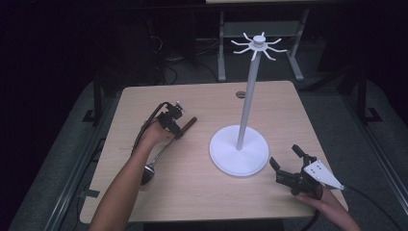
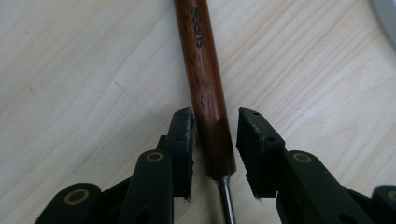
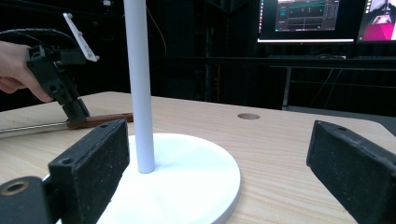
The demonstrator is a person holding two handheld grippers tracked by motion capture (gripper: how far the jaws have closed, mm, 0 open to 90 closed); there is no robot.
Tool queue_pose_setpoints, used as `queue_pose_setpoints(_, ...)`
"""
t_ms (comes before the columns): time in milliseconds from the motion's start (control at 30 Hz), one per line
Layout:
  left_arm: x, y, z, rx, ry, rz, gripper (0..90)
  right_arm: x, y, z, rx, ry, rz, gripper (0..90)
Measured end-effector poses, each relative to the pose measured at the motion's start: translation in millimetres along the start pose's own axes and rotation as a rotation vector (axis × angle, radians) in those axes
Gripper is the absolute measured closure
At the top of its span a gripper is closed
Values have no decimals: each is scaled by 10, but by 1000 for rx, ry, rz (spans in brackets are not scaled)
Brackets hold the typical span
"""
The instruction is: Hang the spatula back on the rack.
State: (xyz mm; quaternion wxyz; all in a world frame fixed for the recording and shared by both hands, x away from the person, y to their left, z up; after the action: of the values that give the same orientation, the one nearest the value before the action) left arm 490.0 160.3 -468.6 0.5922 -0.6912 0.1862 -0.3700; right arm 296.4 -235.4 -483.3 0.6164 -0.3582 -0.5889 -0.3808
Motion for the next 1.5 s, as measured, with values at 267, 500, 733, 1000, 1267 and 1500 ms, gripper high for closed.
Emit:
queue_pose_setpoints(267,-4,63,-14,11,-13,34,696,0,0,2,3,-2,0,55)
queue_pose_setpoints(500,-5,47,-22,-2,-34,34,732,0,1,3,3,-2,0,55)
queue_pose_setpoints(733,17,-123,-87,4,-11,-21,733,0,1,3,2,-5,-1,55)
queue_pose_setpoints(1000,30,-376,-170,-22,-14,-134,733,0,1,6,2,-6,-1,55)
queue_pose_setpoints(1267,-19,-693,-262,-56,7,-282,733,0,1,6,1,-6,-1,55)
queue_pose_setpoints(1500,-109,-871,-343,-81,-12,-413,733,0,1,5,1,-6,0,55)
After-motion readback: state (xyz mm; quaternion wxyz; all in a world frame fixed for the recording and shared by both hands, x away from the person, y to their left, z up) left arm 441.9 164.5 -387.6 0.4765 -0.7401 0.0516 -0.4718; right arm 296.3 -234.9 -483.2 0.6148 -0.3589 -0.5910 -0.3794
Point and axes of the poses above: each handheld gripper's, and its own axes: y roughly forward along the jaws, x roughly out of its top, z roughly to its left, the point moved 4 cm from there along y, roughly forward along the jaws
